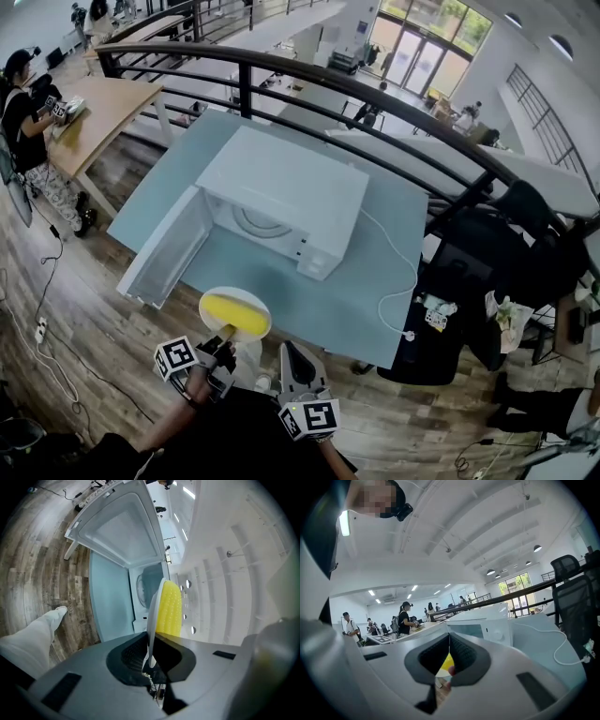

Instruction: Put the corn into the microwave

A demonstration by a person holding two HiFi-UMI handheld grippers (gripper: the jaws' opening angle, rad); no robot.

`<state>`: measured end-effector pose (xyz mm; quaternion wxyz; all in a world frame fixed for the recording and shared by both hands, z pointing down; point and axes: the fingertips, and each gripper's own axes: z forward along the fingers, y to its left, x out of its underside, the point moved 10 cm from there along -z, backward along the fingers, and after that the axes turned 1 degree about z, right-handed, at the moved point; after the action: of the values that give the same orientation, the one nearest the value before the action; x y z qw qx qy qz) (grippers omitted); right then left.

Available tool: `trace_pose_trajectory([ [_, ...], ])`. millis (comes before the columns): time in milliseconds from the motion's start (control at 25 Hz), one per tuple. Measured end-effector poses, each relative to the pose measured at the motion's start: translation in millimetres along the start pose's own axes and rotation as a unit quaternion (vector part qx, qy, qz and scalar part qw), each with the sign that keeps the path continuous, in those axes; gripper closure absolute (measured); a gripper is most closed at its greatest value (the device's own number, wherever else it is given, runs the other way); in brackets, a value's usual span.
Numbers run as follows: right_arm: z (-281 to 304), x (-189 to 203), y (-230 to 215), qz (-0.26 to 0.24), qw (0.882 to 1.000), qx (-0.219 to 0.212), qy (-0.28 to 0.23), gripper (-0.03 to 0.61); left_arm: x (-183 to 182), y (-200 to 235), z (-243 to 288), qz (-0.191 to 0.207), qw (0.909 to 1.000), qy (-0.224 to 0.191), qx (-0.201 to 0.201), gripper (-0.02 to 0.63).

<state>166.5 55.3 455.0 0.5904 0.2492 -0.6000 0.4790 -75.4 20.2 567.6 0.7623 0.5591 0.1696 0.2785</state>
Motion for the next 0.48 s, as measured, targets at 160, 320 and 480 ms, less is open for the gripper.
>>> trace_pose_trajectory([
  [160,18,-1,-9,0.006,1.000,0.001,0.010,0.569,-13,0,20,0.000,1.0000,0.003,0.005,0.591],
  [320,41,-8,-13,0.007,1.000,0.004,0.015,0.569,-31,-5,37,-0.002,1.0000,0.008,0.000,0.591],
  [480,61,-15,-16,0.005,1.000,0.003,0.017,0.569,-49,-10,56,0.000,1.0000,0.009,-0.002,0.591],
])
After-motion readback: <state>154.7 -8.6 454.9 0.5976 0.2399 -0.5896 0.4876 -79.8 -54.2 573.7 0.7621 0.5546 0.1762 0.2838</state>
